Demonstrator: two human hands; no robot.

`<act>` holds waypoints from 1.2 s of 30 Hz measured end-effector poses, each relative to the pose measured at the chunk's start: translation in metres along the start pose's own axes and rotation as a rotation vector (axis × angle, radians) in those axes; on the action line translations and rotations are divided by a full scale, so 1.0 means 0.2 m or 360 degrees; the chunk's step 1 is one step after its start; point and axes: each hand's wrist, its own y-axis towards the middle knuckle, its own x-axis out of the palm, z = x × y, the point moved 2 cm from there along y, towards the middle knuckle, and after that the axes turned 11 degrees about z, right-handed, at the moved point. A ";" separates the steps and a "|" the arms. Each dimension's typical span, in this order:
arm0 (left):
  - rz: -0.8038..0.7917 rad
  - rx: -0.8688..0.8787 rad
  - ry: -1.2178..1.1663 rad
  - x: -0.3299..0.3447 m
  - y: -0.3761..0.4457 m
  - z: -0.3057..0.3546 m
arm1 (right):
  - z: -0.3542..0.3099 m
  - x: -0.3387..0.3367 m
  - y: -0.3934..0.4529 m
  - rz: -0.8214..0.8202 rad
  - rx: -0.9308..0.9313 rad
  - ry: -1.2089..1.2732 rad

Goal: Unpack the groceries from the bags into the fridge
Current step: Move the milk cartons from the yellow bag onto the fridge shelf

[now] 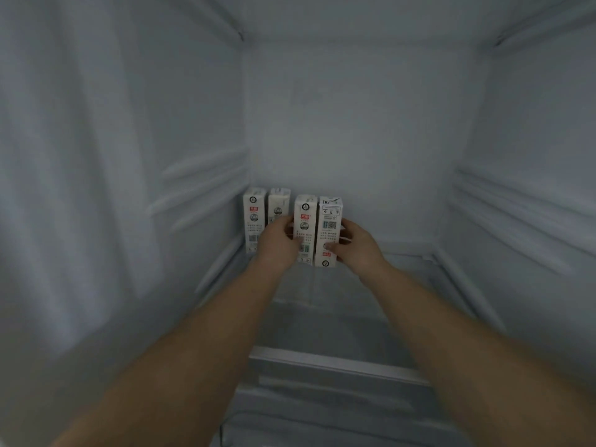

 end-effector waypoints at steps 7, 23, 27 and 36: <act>0.0154 -0.0386 -0.0334 0.05 0.03 -0.07 | 0.00 0.02 0.00 0.0000 -0.0024 -0.0131; 0.0543 -0.0743 -0.0699 0.14 0.09 -0.17 | -0.04 0.10 0.05 0.0016 -0.0120 -0.0225; 0.0564 -0.0759 -0.0711 0.14 0.10 -0.18 | -0.04 0.11 0.07 0.0020 -0.0150 -0.0223; 0.0529 -0.0771 -0.0714 0.12 0.11 -0.18 | -0.04 0.11 0.07 0.0018 -0.0180 -0.0250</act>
